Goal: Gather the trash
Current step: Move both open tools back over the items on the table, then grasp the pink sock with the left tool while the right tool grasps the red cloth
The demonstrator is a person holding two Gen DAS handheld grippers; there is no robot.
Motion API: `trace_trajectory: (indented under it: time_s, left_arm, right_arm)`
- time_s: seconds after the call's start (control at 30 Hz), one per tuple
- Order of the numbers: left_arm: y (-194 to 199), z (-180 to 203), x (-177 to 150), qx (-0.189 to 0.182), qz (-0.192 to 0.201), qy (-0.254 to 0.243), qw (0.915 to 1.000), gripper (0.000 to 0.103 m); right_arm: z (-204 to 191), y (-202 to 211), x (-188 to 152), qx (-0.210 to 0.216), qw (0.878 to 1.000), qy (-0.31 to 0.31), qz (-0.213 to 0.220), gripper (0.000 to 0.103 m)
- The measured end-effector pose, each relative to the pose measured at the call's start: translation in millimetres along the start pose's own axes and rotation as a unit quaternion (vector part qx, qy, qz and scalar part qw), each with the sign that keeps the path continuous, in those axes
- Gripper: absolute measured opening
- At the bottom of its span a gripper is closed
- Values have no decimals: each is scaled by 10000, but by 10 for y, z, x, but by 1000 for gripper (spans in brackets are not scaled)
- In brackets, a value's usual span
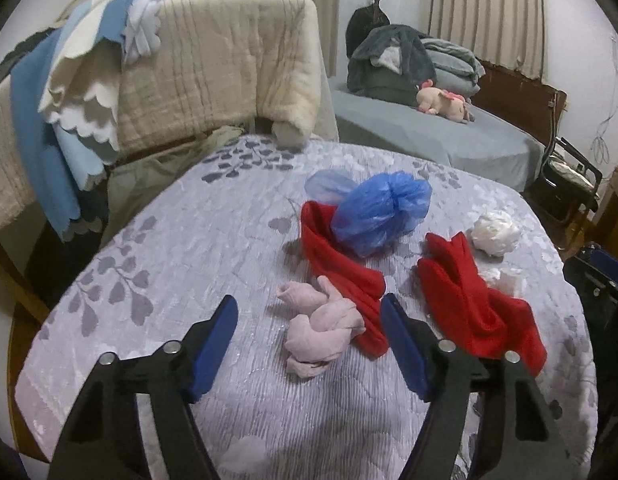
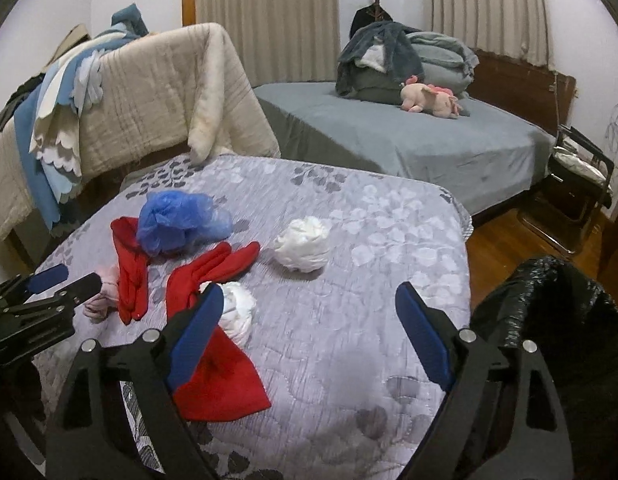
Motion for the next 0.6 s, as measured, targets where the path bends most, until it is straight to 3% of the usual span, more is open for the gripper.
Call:
trace_trajectory:
  time_s: [0.1,0.17,0.33,0.4,0.6]
  left_arm:
    - [-101,-11,-11,-139,-142,26,9998,58]
    - [-147,-16,-22,-296,-232,71,9993,40]
    - [-74,-23,-16,-432,-150,121,9989,35]
    - [-1,-44,-10,-424,-96,137,9990,22]
    - [208,-86,-4,-388,60,121,9992,20]
  right_arm:
    - [-42,-39,-5,30,10000,40,-37,84]
    - [-65,-59,-8,46,10000,61,-56,84]
    - [-158,-88,-24,145,9998,102,-91,82]
    - [-197,-91,-32,199,9997,108,-105,80]
    - [-390,-84,-111,410,9988,137,-217,78]
Point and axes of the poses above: each gripper's, at about its wrist camera, not at the fingertips, and y roughly against the way its jaws point, z to its right, x to its top, the point moved 1 cm from there along -y, roughly the way its jaws point, and after that the axes turned 1 degree about -x, right-handed, at the moved point
